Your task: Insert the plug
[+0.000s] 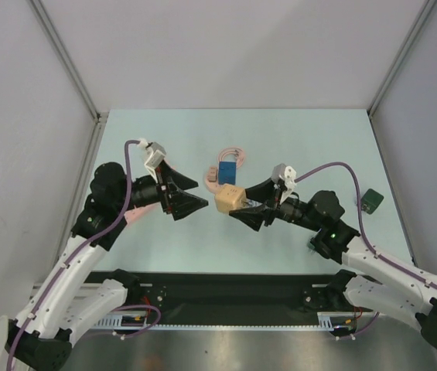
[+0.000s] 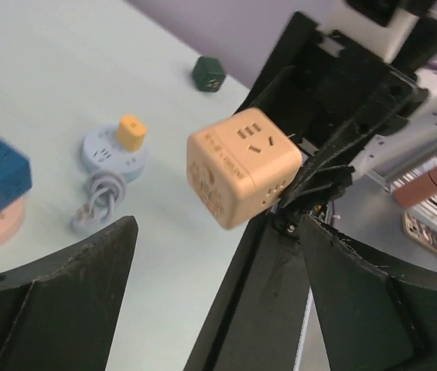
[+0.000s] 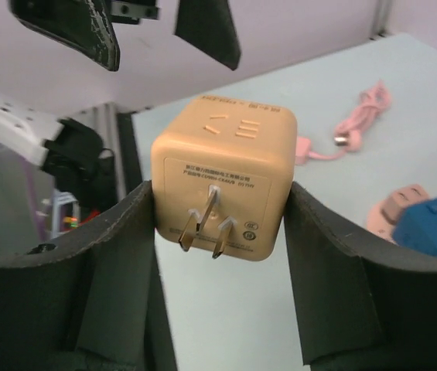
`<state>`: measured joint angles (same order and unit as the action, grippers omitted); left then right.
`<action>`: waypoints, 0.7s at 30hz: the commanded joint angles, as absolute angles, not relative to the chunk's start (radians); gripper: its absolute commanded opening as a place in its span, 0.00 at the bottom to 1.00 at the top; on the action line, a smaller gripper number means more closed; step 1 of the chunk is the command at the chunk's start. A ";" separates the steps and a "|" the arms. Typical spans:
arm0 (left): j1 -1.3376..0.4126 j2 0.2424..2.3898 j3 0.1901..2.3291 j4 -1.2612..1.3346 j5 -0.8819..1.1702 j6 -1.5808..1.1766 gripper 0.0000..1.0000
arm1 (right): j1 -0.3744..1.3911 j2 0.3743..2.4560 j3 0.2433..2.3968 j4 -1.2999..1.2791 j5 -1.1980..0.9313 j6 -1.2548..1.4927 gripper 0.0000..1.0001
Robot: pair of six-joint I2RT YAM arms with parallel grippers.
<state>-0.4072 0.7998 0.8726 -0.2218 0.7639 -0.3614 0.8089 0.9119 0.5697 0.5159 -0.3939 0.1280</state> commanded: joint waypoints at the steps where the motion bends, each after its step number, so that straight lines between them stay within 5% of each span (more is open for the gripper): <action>1: -0.434 0.804 0.890 -0.005 0.928 -0.311 0.90 | 0.766 0.871 0.581 0.528 -0.666 0.339 0.00; 21: -0.560 0.920 0.861 0.316 1.055 -0.425 0.88 | 0.698 0.884 0.603 0.859 -0.796 0.640 0.00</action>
<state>-0.5465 0.9188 0.8684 0.1959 1.0088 -0.3851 0.7044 0.8848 0.5686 0.7330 -0.7807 0.5831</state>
